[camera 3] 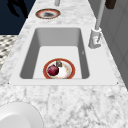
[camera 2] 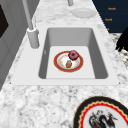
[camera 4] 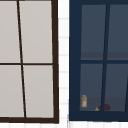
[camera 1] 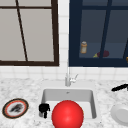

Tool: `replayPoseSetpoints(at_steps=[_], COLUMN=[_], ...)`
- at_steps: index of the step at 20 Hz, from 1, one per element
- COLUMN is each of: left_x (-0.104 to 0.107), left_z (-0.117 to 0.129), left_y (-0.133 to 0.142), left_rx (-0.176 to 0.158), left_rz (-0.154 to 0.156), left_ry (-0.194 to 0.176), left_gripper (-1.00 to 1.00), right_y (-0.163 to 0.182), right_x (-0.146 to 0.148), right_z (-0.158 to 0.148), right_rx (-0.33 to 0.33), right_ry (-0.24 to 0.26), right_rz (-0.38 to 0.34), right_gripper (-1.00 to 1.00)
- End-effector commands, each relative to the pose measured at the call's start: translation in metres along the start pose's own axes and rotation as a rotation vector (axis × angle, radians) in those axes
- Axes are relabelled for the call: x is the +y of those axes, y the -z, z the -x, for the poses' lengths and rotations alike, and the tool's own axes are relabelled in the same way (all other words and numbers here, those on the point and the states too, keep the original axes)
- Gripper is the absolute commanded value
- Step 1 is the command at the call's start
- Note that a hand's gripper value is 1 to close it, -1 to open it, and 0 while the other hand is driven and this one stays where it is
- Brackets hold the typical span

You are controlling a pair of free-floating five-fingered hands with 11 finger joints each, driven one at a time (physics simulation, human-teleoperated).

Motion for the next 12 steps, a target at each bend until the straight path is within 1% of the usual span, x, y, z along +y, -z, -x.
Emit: replayPoseSetpoints(at_steps=[1,4,6,9,12], left_x=[0.000,0.000,0.000,0.000,0.000], left_z=[0.000,0.000,0.000,0.000,0.000], left_y=[0.000,0.000,0.000,0.000,0.000], left_rx=[0.000,0.000,0.000,0.000,0.000], left_rz=[0.000,0.000,0.000,0.000,0.000], left_ry=[0.000,0.000,0.000,0.000,0.000], left_gripper=[0.00,0.00,0.00,0.00,0.00], right_y=[-0.015,-0.029,-0.042,-0.057,-0.070], right_x=[-0.007,-0.022,-0.032,-0.045,-0.054], right_z=[-0.008,-0.016,-0.022,-0.030,-0.036], right_rx=[-0.026,-0.021,-0.008,-0.008,-0.008], right_ry=[0.109,0.089,0.087,0.092,0.116], right_rz=[0.026,0.025,0.019,0.019,0.026], right_gripper=[-1.00,-1.00,-1.00,-1.00,-1.00])
